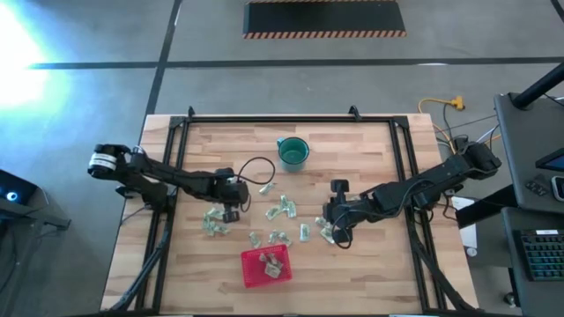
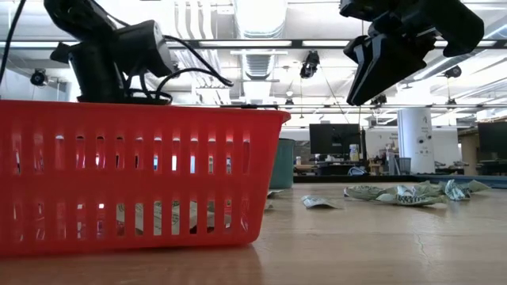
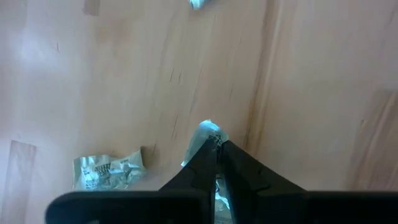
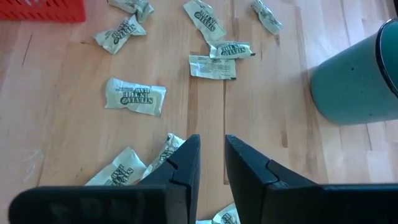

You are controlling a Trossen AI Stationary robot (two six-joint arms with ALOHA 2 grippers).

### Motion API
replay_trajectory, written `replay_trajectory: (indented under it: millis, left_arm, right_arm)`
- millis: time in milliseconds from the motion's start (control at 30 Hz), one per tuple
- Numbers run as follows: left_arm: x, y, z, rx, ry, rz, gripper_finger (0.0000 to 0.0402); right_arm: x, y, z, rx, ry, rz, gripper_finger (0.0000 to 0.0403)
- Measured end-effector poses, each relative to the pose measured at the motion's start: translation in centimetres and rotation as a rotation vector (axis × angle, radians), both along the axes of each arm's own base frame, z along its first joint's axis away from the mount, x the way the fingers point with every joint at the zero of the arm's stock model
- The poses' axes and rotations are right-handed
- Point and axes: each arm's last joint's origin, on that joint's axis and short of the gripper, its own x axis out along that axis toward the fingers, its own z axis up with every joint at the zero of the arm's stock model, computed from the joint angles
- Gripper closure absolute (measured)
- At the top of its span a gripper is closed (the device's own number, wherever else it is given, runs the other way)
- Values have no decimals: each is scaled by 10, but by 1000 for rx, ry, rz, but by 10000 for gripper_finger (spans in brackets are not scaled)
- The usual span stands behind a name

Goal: Pick and place items into bin
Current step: Put the green stevia packet into the red bin

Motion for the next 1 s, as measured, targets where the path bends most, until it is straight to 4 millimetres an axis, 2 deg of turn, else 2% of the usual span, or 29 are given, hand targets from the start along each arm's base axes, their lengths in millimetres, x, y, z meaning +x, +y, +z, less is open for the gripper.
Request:
replay_trajectory:
  millis: [233,400,567,1000]
  left_arm:
    - [5,-4,13,-4,-55,-12,396]
    - [7,-16,27,-13,-116,-65,396]
    - [10,-38,45,-18,-203,-171,396]
    - [19,-103,83,-77,-479,-619,396]
  right_arm:
    - [0,0,0,0,0,0,337]
    - [0,0,-1,-2,2,1,341]
    - [0,0,-1,-3,4,2,344]
    - [-1,0,-2,-4,7,1,341]
